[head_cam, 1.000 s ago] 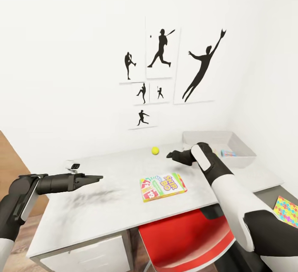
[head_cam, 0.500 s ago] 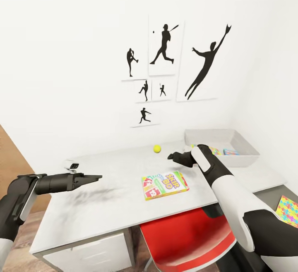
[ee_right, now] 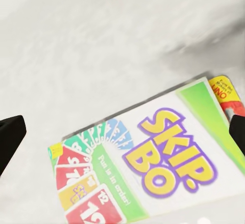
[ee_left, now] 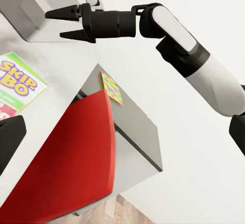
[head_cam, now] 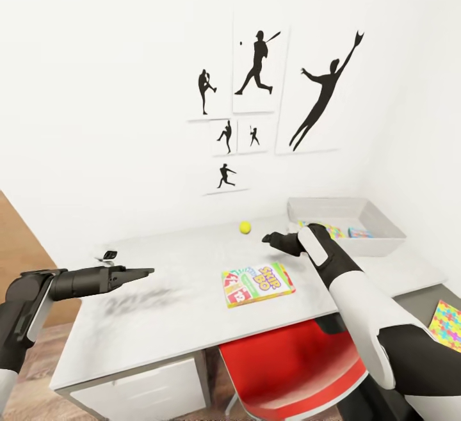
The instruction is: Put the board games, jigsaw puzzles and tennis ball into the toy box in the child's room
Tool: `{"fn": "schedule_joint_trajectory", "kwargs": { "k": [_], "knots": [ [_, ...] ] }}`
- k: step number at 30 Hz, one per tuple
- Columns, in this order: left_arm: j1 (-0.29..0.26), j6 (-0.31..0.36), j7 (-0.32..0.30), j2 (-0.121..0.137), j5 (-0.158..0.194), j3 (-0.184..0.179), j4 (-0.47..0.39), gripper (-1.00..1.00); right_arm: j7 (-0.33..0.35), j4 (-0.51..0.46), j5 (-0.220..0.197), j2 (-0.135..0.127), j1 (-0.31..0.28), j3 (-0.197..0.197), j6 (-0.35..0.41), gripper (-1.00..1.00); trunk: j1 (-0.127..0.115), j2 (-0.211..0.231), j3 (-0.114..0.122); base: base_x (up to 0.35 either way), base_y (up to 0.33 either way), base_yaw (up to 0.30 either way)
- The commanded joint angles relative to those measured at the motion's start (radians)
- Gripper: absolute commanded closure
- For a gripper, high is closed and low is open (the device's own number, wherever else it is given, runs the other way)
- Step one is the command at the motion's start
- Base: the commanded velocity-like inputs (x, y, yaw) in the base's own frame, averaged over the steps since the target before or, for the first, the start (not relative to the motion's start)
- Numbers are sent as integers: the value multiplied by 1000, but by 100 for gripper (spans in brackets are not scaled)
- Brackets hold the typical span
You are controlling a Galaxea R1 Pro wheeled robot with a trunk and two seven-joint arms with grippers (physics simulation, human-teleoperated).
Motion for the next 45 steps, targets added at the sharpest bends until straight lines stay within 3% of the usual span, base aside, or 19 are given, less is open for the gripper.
{"fn": "schedule_joint_trajectory", "kwargs": {
  "k": [1, 27, 36, 45],
  "knots": [
    [-1, 11, -4, 0, 0, 0, 0, -100, -10, -1, -11, -1, -1, 3, 1, -100, 1, -2, -4, 0, 87, 0],
    [-1, 10, -4, 2, -2, 1, 0, -100, -51, 1, -13, -8, -12, -4, -2, -100, 1, -2, -47, 27, 47, 0],
    [-1, 5, -4, 1, -2, 1, 0, -100, -142, 0, -14, -22, -17, -49, -2, -100, 1, -2, -62, 48, 9, 0],
    [-1, 3, -4, 0, -2, 1, 0, -100, -155, -1, -13, -26, -18, -58, -3, -100, 1, -2, -76, 72, 0, 0]
  ]
}}
